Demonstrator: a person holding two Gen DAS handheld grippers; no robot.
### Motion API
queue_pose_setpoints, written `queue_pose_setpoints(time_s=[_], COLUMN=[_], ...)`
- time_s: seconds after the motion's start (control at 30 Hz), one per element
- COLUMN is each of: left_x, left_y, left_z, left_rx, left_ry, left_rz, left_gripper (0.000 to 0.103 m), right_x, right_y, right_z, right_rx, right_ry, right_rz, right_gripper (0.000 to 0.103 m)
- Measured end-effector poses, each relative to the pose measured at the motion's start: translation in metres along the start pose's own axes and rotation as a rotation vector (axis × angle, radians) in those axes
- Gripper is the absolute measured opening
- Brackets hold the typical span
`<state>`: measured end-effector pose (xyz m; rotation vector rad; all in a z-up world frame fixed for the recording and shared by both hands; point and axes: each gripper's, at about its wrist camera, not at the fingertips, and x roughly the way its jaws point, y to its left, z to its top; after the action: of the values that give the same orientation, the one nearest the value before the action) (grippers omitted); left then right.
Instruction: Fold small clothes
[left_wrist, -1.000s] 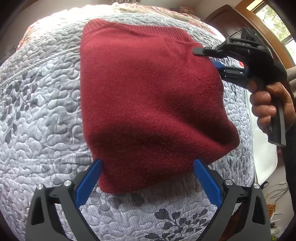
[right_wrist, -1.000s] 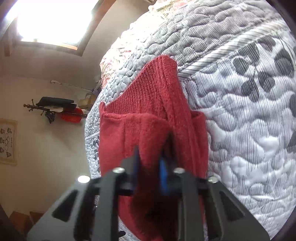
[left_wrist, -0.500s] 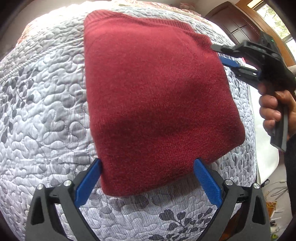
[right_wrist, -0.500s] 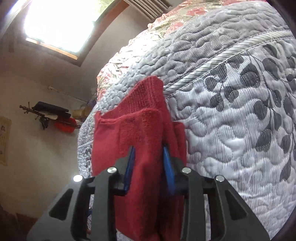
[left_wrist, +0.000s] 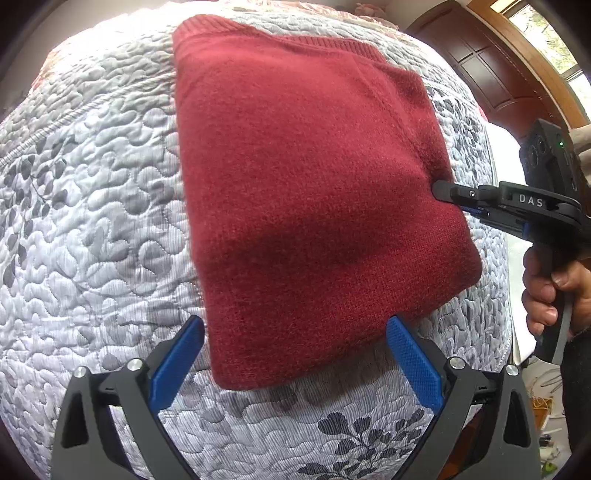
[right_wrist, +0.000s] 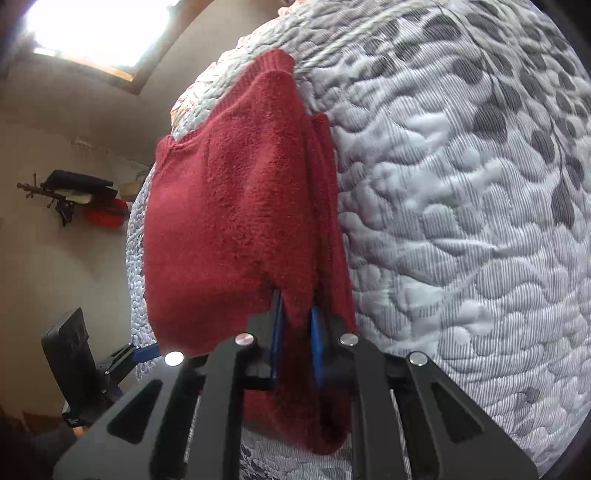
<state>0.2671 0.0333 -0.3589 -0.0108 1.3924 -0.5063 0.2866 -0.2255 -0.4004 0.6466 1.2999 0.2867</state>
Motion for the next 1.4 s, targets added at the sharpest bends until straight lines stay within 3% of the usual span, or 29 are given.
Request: queue_pose_setpoints(time_s=[0.1,0.13,0.27,0.3,0.37,0.4,0.43,0.47,0.5,0.6,0.67,0.8,0.9,0.97,1.1,1.17,1.2,1.23,1.3,1.37,1.4], left_x=[-0.006,-0.010,-0.024,-0.026,-0.027,-0.028,-0.028,-0.028,-0.030,-0.032,-0.031,-0.030,-0.039,-0.041,-0.043,-0.045,-0.046,-0.046,-0.047,-0.047,-0.047], left_y=[-0.001,0.001,0.014,0.018,0.025,0.026,0.028,0.029,0.028,0.027,0.029,0.028,0.032,0.039,0.062,0.076,0.085,0.092,0.108,0.123,0.131], left_z=[0.000,0.000,-0.001,-0.002,-0.003,-0.004,-0.004,-0.004,-0.004,-0.007,-0.009,-0.011,-0.007,-0.002,0.010,0.016,0.018,0.020,0.025,0.029,0.033], left_rx=[-0.003,-0.003,-0.030,-0.041,-0.054,-0.056,-0.057,-0.057,-0.058,-0.056,-0.059,-0.062,-0.063,-0.088,-0.198,-0.263,-0.296,-0.325,-0.370,-0.395,-0.409], left_ry=[-0.001,-0.010,-0.037,-0.039,-0.038,-0.036,-0.034,-0.032,-0.031,-0.036,-0.028,-0.012,-0.043,-0.057,-0.070,-0.083,-0.087,-0.091,-0.094,-0.097,-0.099], left_rz=[-0.009,-0.013,-0.015,-0.014,-0.010,-0.006,-0.002,0.001,0.001,-0.003,-0.005,-0.011,-0.021,-0.039,-0.118,-0.167,-0.186,-0.205,-0.244,-0.271,-0.291], left_gripper=[0.099,0.099,0.099,0.099,0.099,0.099,0.099,0.099,0.099,0.099,0.099,0.099,0.099,0.099,0.099,0.099,0.099,0.099,0.099,0.099,0.099], right_x=[-0.016,-0.027,-0.050,-0.050,-0.042,-0.036,-0.031,-0.016,-0.016,-0.020,-0.015,-0.027,-0.055,-0.058,-0.018,0.006,0.010,0.008,-0.006,-0.027,-0.036], right_y=[-0.003,-0.004,-0.017,-0.018,-0.015,-0.015,-0.017,-0.013,-0.013,-0.029,-0.043,-0.028,0.004,0.027,0.046,0.035,0.023,0.011,-0.010,-0.016,-0.017], right_z=[-0.008,-0.012,-0.037,-0.044,-0.057,-0.061,-0.063,-0.058,-0.060,-0.067,-0.073,-0.070,-0.054,-0.044,-0.032,-0.029,-0.027,-0.026,-0.021,-0.017,-0.012], right_rx=[0.042,0.046,0.111,0.121,0.113,0.112,0.117,0.112,0.100,0.162,0.199,0.159,0.037,-0.034,-0.136,-0.140,-0.122,-0.092,-0.006,0.021,0.034], right_ry=[-0.002,-0.010,-0.013,0.000,0.025,0.033,0.040,0.068,0.069,0.043,0.043,0.031,-0.061,-0.084,0.024,0.069,0.071,0.065,0.047,0.011,-0.008], right_rz=[0.110,0.108,0.100,0.099,0.099,0.098,0.101,0.095,0.069,0.050,0.042,0.101,0.066,0.102,0.135,0.084,0.078,0.081,0.143,0.161,0.157], right_gripper=[0.032,0.040,0.054,0.062,0.064,0.058,0.036,0.026,0.018,0.010,0.010,0.028,0.028,0.028,0.028,0.021,0.006,0.000,0.000,0.019,0.047])
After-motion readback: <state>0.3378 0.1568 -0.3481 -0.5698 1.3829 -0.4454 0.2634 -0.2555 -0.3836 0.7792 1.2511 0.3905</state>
